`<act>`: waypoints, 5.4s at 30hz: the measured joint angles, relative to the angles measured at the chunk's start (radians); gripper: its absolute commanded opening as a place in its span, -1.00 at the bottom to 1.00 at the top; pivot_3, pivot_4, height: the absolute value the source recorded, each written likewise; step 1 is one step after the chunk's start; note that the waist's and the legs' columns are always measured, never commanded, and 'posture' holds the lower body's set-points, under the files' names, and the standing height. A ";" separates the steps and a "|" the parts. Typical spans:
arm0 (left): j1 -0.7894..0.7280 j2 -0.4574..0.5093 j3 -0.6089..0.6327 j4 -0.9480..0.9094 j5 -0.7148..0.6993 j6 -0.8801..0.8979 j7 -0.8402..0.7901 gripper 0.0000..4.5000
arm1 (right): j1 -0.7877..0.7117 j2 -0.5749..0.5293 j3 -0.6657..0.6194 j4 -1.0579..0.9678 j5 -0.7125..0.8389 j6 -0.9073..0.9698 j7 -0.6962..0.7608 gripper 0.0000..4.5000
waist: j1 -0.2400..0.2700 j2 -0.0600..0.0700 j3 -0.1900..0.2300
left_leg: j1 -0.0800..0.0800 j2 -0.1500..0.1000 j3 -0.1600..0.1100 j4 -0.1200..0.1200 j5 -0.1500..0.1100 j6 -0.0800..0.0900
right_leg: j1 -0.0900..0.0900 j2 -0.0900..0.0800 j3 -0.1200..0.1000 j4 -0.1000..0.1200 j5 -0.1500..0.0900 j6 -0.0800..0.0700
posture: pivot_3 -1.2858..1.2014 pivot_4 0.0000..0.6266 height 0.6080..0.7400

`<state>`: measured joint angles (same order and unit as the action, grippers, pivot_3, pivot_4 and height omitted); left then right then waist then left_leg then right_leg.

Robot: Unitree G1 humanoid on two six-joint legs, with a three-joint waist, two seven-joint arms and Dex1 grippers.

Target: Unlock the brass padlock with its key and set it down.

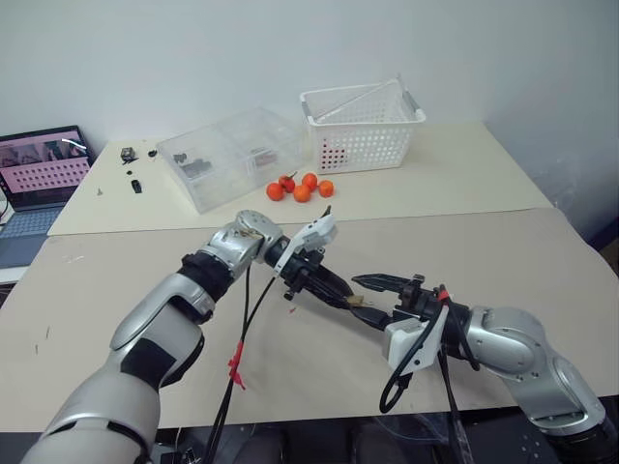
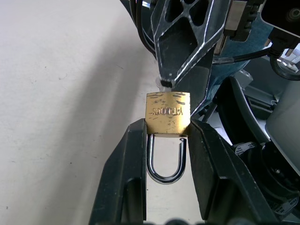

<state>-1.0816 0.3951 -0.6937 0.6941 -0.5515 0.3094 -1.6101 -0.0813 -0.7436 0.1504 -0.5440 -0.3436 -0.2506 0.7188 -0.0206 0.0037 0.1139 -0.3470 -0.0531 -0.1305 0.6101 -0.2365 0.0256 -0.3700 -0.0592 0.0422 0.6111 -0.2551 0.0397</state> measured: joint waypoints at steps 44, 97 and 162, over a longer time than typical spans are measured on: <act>-0.146 -0.005 0.399 0.208 0.043 0.086 0.049 0.04 | 0.010 0.005 -0.032 0.017 0.016 0.041 0.024 -0.95 | -0.013 0.000 0.000 | 0.001 0.000 0.000 0.000 0.000 0.000 | 0.000 0.000 0.000 0.000 -0.001 0.002 | 0.03 -0.52 1.00; 0.216 -0.068 0.425 -0.188 0.159 0.259 0.065 -0.97 | -0.092 0.008 -0.046 0.014 0.072 0.124 0.028 -0.95 | -0.016 0.001 0.000 | 0.001 0.000 0.000 -0.001 0.000 0.000 | 0.000 -0.001 0.001 0.001 0.001 -0.002 | 0.03 -0.52 1.00; 0.175 -0.103 0.464 -0.089 0.197 0.196 0.083 -0.34 | 0.071 0.005 -0.048 -0.052 0.042 0.114 0.012 -0.95 | -0.017 0.000 0.000 | 0.002 0.000 0.000 -0.001 0.000 0.000 | 0.000 -0.001 0.001 0.001 0.001 -0.002 | 0.03 -0.52 1.00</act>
<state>-0.9067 0.2920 -0.2301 0.6047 -0.3544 0.5056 -1.5270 -0.0101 -0.7389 0.1025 -0.5957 -0.3020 -0.1367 0.7304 -0.0376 0.0036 0.1139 -0.3455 -0.0530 -0.1306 0.6095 -0.2365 0.0254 -0.3698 -0.0598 0.0428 0.6117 -0.2538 0.0376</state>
